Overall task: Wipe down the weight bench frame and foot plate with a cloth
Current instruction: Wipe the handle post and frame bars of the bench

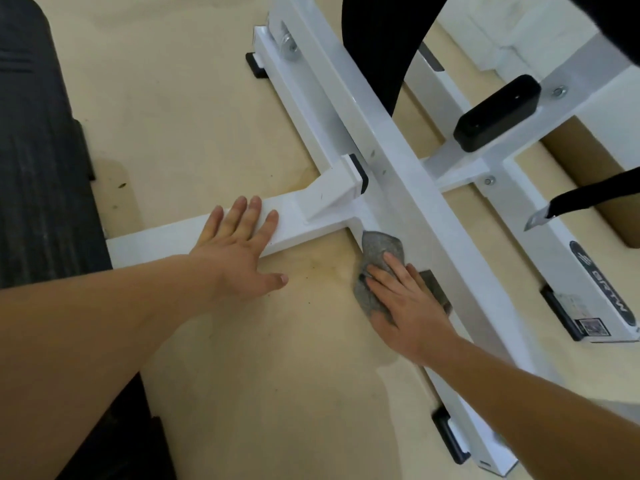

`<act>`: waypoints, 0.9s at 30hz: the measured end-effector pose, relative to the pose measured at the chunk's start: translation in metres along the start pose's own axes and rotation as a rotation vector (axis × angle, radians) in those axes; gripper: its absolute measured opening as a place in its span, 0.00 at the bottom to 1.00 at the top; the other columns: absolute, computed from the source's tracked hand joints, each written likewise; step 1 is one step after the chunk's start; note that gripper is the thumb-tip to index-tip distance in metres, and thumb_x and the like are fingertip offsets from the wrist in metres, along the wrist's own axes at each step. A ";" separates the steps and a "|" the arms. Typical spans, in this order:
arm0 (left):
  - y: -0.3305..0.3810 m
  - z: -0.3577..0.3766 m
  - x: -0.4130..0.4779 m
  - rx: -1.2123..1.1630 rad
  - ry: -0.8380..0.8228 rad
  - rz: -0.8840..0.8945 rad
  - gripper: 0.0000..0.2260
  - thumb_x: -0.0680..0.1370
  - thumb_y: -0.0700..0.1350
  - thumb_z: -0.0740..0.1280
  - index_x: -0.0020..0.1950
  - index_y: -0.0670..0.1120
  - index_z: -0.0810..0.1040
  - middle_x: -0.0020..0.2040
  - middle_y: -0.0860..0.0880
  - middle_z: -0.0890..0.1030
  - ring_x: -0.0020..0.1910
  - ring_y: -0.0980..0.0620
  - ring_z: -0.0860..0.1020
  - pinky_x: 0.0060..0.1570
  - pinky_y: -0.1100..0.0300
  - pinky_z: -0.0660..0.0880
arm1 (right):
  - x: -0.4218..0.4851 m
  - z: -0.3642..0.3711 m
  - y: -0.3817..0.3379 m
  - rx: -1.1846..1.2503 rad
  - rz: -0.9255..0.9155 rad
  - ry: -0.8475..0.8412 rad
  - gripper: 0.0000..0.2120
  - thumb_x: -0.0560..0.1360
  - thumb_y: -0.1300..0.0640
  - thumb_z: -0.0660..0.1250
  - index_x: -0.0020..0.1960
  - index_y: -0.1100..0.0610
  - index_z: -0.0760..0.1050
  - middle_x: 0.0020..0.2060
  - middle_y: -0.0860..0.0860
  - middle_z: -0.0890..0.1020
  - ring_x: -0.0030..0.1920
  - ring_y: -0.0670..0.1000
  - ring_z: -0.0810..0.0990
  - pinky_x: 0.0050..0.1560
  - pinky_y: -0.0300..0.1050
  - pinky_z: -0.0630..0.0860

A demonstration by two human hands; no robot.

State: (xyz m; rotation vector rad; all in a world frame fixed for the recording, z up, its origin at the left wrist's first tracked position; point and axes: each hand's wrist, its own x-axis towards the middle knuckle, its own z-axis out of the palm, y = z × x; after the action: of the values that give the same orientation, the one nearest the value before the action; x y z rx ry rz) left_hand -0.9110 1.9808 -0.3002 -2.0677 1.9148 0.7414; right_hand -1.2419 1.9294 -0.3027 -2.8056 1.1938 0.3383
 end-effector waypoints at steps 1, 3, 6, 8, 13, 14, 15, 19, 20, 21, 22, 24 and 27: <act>0.000 -0.001 -0.001 0.004 0.002 0.001 0.49 0.75 0.75 0.55 0.79 0.56 0.25 0.78 0.49 0.22 0.77 0.49 0.23 0.78 0.45 0.30 | -0.021 0.004 -0.003 -0.023 0.017 -0.006 0.28 0.81 0.43 0.54 0.77 0.53 0.69 0.78 0.43 0.65 0.82 0.47 0.42 0.82 0.56 0.46; 0.002 -0.001 -0.001 0.011 0.003 0.003 0.49 0.75 0.75 0.56 0.79 0.55 0.25 0.78 0.49 0.23 0.77 0.48 0.24 0.78 0.44 0.30 | -0.061 0.010 -0.009 -0.071 0.032 -0.042 0.28 0.84 0.40 0.51 0.78 0.53 0.69 0.79 0.44 0.66 0.83 0.48 0.43 0.82 0.55 0.43; 0.002 0.001 -0.002 0.015 0.026 0.002 0.50 0.75 0.75 0.56 0.79 0.55 0.25 0.79 0.49 0.23 0.78 0.48 0.24 0.78 0.44 0.31 | -0.084 0.013 -0.007 -0.050 0.046 -0.043 0.30 0.85 0.38 0.45 0.79 0.53 0.67 0.79 0.44 0.65 0.83 0.48 0.43 0.81 0.53 0.41; 0.002 0.003 -0.002 0.015 0.039 0.005 0.49 0.75 0.75 0.54 0.79 0.56 0.25 0.79 0.48 0.24 0.78 0.48 0.25 0.78 0.44 0.31 | -0.078 0.014 -0.008 -0.060 0.069 -0.055 0.33 0.85 0.37 0.40 0.80 0.52 0.64 0.81 0.43 0.61 0.82 0.48 0.41 0.81 0.55 0.42; 0.002 0.002 -0.003 0.020 0.034 -0.008 0.48 0.75 0.75 0.54 0.79 0.56 0.26 0.79 0.48 0.24 0.78 0.48 0.25 0.78 0.44 0.31 | -0.065 0.014 -0.015 -0.091 0.114 -0.060 0.35 0.84 0.35 0.39 0.81 0.54 0.61 0.81 0.45 0.58 0.82 0.50 0.40 0.80 0.57 0.44; 0.002 0.002 -0.003 0.023 0.036 -0.011 0.49 0.75 0.75 0.55 0.79 0.56 0.26 0.79 0.48 0.24 0.78 0.48 0.25 0.78 0.44 0.31 | -0.072 0.014 -0.017 -0.087 0.122 -0.064 0.34 0.85 0.36 0.41 0.81 0.55 0.62 0.81 0.46 0.60 0.83 0.50 0.41 0.80 0.57 0.46; 0.002 0.001 -0.004 0.028 0.038 -0.015 0.49 0.75 0.75 0.56 0.79 0.56 0.26 0.79 0.48 0.24 0.78 0.48 0.26 0.78 0.45 0.31 | -0.083 0.016 -0.019 -0.085 0.134 -0.067 0.33 0.85 0.36 0.42 0.80 0.55 0.63 0.80 0.47 0.61 0.83 0.51 0.43 0.80 0.57 0.47; 0.005 0.002 -0.007 0.055 0.052 -0.021 0.49 0.75 0.74 0.56 0.80 0.55 0.26 0.79 0.48 0.25 0.79 0.48 0.26 0.78 0.45 0.31 | -0.150 0.040 -0.039 -0.060 0.244 -0.140 0.35 0.85 0.36 0.44 0.76 0.59 0.70 0.76 0.52 0.71 0.80 0.51 0.61 0.80 0.53 0.51; 0.006 0.002 -0.006 0.063 0.063 -0.024 0.49 0.75 0.74 0.56 0.80 0.55 0.26 0.80 0.48 0.25 0.79 0.48 0.26 0.78 0.45 0.30 | -0.159 0.046 -0.043 -0.063 0.288 -0.145 0.36 0.85 0.36 0.43 0.75 0.60 0.72 0.74 0.53 0.74 0.78 0.52 0.65 0.80 0.52 0.52; 0.007 0.001 -0.005 0.066 0.067 -0.022 0.49 0.75 0.74 0.56 0.80 0.55 0.27 0.80 0.48 0.25 0.79 0.48 0.26 0.78 0.46 0.30 | -0.161 0.049 -0.045 -0.070 0.321 -0.145 0.36 0.85 0.36 0.43 0.74 0.61 0.73 0.73 0.54 0.75 0.77 0.52 0.68 0.79 0.52 0.52; 0.008 0.000 -0.006 0.060 0.061 -0.018 0.49 0.75 0.74 0.57 0.80 0.55 0.27 0.80 0.48 0.25 0.79 0.48 0.26 0.78 0.46 0.30 | -0.158 0.050 -0.046 -0.075 0.336 -0.148 0.36 0.85 0.37 0.42 0.75 0.61 0.72 0.73 0.53 0.75 0.77 0.52 0.67 0.79 0.54 0.51; 0.007 0.001 -0.007 0.048 0.052 -0.017 0.49 0.75 0.74 0.57 0.80 0.56 0.27 0.80 0.49 0.25 0.79 0.48 0.26 0.78 0.46 0.30 | -0.141 0.050 -0.048 -0.064 0.333 -0.112 0.36 0.85 0.37 0.41 0.78 0.59 0.67 0.77 0.52 0.70 0.80 0.50 0.61 0.80 0.58 0.45; 0.006 0.003 -0.005 0.055 0.057 -0.022 0.49 0.75 0.75 0.56 0.80 0.56 0.26 0.79 0.49 0.25 0.79 0.48 0.26 0.78 0.46 0.29 | -0.097 0.039 -0.041 0.013 0.295 0.000 0.34 0.84 0.36 0.40 0.82 0.55 0.59 0.81 0.49 0.59 0.82 0.48 0.49 0.81 0.58 0.43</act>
State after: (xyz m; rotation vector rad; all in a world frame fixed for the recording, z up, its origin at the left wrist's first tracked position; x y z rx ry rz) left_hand -0.9178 1.9855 -0.2991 -2.0948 1.9167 0.6238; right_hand -1.2841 2.0321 -0.3188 -2.6164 1.6060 0.3453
